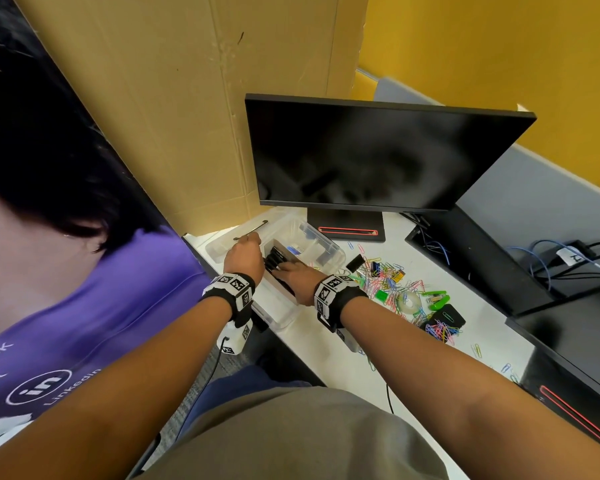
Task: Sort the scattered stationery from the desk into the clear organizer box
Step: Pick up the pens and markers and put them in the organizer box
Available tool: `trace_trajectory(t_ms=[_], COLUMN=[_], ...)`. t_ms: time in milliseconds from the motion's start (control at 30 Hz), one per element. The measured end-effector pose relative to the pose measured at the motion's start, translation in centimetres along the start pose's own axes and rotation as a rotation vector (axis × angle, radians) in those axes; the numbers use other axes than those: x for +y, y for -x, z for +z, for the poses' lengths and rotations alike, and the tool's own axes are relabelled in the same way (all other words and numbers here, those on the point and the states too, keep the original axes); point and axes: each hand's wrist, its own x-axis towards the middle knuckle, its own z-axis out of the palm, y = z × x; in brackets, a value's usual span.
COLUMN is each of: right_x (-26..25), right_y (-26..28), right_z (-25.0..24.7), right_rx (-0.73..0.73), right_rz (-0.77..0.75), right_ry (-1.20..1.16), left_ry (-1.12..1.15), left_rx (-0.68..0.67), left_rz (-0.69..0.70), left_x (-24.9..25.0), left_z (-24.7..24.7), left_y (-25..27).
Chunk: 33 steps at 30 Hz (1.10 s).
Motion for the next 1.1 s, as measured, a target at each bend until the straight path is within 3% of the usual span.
trace_trajectory(t_ms=[167,500,667,833,1100], right_x=[-0.4,1.4,3.3,6.2,11.2], right_y=[0.1,2.5,4.9,8.1,14.5], right_z=[-0.5,-0.6,-0.8,0.3,3.8], right_rx=[-0.039,0.203,0.411,0.573,0.62], right_rz=[0.031,0.078,0.144,0.242,0.485], right_ry=[-0.07,-0.406,-0.626,-0.69,-0.708], left_ry=[-0.024,0.011,0.056,0.084,0.102], left_rx=[-0.008,0.03,0.028,0.002,-0.071], left_rz=[0.007,0.001,0.081,0.195,0.394], left_x=[0.2,1.1,4.3,9.0,15.4], left_z=[-0.2,0.3,1.1,1.9,5.1], left_y=[0.0,0.3,0.9,1.6,3.5])
